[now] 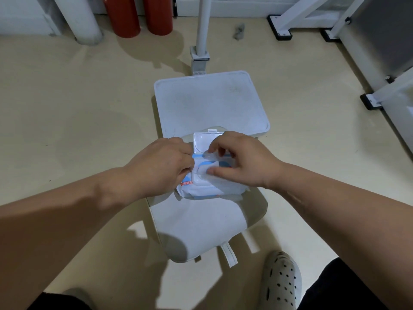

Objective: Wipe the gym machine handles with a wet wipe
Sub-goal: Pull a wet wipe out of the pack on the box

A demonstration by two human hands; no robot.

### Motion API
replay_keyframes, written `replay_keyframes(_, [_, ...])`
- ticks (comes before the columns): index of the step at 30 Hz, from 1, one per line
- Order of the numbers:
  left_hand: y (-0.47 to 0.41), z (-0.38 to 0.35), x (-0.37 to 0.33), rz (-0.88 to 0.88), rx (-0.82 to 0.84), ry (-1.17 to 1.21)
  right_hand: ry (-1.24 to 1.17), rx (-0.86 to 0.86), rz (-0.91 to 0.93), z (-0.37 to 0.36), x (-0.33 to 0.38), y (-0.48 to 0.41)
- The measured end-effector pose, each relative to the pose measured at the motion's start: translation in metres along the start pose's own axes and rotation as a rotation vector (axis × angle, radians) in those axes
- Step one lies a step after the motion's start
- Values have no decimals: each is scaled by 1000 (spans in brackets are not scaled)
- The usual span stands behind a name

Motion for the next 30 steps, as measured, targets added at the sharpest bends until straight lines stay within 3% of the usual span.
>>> replay_keyframes(4, [0,1,0,7,-5,1,174,-62,174,-14,13,-4])
replay_keyframes(7, [1,-1,0,9,1,-3,113,-137,202,-17,16,-6])
replay_keyframes(15, [-1,-3,9,129,46,74,-901,-217,-459,6,-16,-7])
replay_keyframes(21, [-3,0,10,173,41,79,-1245,-256,-575,9,-19,-2])
replay_keyframes(24, [-4,10,6,153,-58,146,-1125,-237,-569,10,-22,0])
replay_keyframes(27, [-6,12,-5,146,-71,243,-699,-184,-481,13,-16,4])
replay_keyframes(30, [-8,5,-15,155,-40,178,-278,-88,-370,9,-7,6])
Point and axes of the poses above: each hand's wrist, its own y-axis away from the middle knuckle, its own z-axis out of the back of the hand, x = y × z, the point moved 5 cm from there along -y, towards the middle knuckle, and after that the axes turned 2 degrees about y, right-handed, at the moved point
